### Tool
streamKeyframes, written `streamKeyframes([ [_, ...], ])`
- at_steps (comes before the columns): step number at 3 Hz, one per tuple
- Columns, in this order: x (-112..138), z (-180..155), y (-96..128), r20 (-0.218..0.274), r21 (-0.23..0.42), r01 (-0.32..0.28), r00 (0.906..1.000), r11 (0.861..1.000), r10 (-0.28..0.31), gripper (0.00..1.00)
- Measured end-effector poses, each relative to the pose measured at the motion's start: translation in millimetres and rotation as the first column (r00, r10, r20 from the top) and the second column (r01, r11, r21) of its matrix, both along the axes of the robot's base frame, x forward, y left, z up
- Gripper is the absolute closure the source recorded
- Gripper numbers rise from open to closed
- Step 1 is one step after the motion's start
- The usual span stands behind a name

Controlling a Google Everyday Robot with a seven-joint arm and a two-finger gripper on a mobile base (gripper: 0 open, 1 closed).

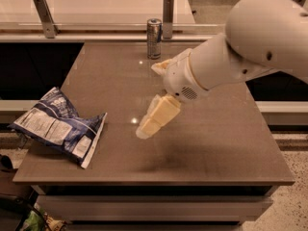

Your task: Pick blue chip bag

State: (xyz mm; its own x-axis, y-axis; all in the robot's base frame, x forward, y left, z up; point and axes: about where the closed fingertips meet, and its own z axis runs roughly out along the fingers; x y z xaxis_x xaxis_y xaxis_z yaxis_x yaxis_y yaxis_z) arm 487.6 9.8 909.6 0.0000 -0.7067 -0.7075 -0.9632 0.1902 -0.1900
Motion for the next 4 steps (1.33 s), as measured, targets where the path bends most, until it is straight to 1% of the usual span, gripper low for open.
streamKeyframes([
  [1,11,-18,30,-0.015,0.066,0.017,0.9998,0.998,-0.016,0.00],
  [2,19,-34,58,-0.011,0.139,0.028,0.9996,0.990,-0.026,0.00],
  [3,20,-40,82,0.003,0.184,0.027,0.9996,0.982,-0.028,0.00],
  [4,8,-37,101,0.016,0.200,0.016,0.9997,0.980,-0.020,0.00],
])
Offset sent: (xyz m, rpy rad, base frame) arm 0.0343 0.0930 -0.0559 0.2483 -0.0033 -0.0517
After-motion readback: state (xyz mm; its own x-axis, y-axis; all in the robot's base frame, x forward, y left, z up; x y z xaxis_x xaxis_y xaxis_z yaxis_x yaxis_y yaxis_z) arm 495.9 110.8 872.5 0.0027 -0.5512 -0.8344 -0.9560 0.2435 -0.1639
